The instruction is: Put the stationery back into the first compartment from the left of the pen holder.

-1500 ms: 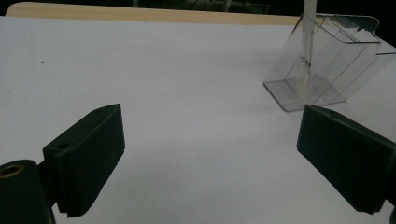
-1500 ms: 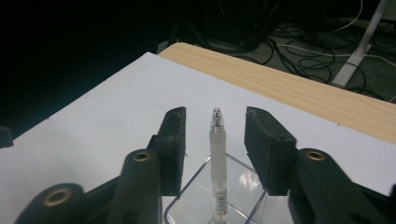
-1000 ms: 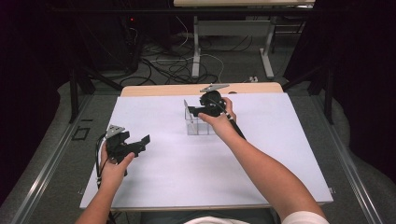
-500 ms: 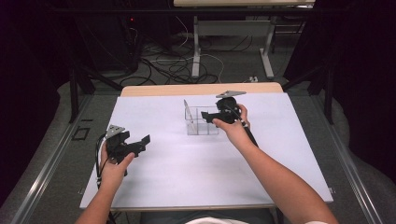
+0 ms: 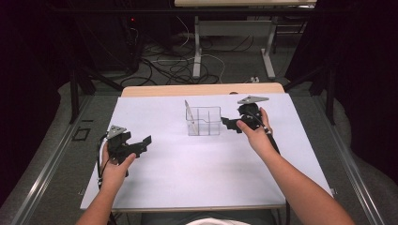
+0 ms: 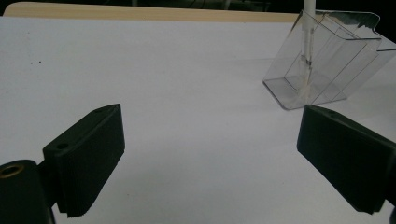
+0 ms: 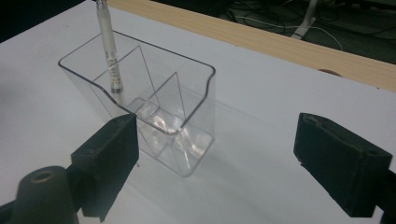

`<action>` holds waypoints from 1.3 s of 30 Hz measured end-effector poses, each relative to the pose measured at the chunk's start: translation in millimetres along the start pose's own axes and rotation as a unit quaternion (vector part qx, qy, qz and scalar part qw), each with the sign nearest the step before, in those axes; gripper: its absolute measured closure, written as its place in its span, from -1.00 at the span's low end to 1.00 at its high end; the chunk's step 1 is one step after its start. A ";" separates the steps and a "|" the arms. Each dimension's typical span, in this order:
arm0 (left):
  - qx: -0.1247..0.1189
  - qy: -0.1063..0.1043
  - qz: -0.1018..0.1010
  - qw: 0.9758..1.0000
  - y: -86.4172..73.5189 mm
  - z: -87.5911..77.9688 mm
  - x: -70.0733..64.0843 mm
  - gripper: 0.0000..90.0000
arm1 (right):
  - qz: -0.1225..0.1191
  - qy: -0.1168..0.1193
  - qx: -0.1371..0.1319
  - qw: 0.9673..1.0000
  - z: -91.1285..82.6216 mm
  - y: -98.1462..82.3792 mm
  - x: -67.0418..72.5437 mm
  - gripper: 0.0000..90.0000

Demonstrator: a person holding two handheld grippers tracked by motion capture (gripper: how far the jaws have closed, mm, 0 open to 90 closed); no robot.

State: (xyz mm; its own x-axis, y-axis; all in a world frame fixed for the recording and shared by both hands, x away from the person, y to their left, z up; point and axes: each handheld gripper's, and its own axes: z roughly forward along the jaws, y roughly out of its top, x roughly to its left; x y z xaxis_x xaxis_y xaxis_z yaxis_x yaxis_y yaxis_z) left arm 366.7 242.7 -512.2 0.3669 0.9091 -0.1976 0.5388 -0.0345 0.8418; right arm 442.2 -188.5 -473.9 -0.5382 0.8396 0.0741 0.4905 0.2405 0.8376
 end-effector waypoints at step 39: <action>0.004 0.003 0.000 1.000 -0.8 1.9 -0.3 -0.83 | 0.068 -0.049 -0.004 0.996 -48.8 -89.6 -45.7 -1.00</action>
State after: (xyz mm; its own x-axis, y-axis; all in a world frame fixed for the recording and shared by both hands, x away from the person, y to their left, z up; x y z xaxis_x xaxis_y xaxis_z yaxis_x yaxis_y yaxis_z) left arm 367.7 241.6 -513.8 0.3616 0.9118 -0.1945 0.5444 -0.0371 0.8380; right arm 389.3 -272.2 -525.9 -0.3970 0.9080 0.1336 0.5490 0.1183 0.8274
